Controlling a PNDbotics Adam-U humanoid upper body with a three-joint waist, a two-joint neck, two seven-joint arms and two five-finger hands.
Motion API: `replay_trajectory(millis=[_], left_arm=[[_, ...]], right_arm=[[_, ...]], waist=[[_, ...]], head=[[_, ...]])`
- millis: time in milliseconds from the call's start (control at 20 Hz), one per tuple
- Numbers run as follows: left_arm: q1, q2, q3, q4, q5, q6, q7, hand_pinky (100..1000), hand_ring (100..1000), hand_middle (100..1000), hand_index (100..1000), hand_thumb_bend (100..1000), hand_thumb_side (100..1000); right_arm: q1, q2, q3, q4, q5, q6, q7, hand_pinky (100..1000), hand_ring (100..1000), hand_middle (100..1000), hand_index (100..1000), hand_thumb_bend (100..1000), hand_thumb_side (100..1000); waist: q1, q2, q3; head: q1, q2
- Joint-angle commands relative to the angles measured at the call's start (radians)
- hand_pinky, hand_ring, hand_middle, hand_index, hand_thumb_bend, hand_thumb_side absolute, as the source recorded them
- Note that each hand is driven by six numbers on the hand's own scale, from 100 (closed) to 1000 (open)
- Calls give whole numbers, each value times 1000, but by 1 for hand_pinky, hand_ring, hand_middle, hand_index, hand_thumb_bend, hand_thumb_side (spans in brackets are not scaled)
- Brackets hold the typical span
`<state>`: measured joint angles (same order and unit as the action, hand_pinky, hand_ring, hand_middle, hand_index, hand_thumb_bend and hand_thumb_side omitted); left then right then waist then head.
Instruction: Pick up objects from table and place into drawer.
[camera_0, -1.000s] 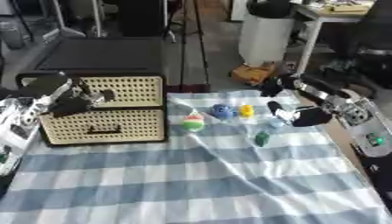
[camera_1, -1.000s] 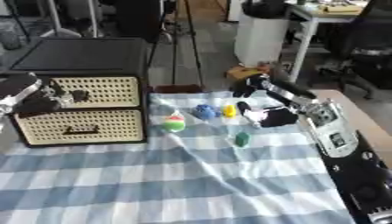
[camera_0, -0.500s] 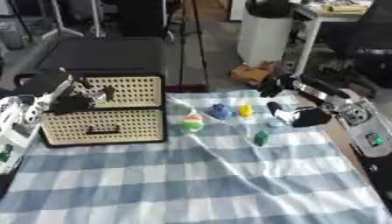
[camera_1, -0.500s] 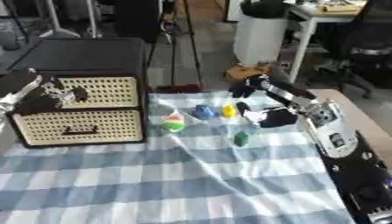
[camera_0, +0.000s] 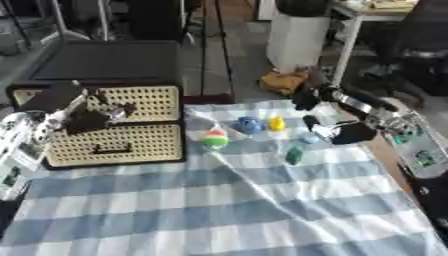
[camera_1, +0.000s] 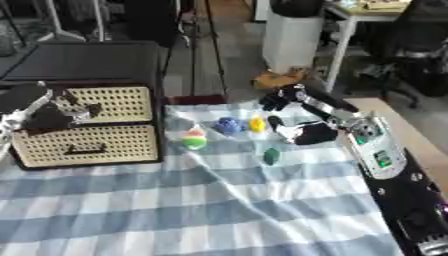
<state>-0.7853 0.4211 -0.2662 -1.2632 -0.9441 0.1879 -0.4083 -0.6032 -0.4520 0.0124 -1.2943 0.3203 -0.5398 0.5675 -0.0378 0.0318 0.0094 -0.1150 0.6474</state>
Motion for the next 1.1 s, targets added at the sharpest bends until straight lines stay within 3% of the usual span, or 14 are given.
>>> replay_trajectory(millis=[50,750,1100], left_arm=[[-29,7,9,0,-10,3,5,147,100,100,774,520,1000],[-30,12,16,40,-104,22,3,161,100,100,788,534,1000],[-19,26,21,38,-194,17,-72,179,100,100,739,541,1000]], right_arm=[[-28,-16,-5,-24,-9,-3,6,711,735,670,830,100,417],[-31,-15,-7,-25,-10,-2,12,712,734,668,829,100,426],[-28,-15,-9,-24,-9,0,12,712,734,667,828,100,426]], waist=[[2,-5,-4],[7,7,-12],[8,5,-7]], head=[[2,-12],[1,-17],[-2,-15]])
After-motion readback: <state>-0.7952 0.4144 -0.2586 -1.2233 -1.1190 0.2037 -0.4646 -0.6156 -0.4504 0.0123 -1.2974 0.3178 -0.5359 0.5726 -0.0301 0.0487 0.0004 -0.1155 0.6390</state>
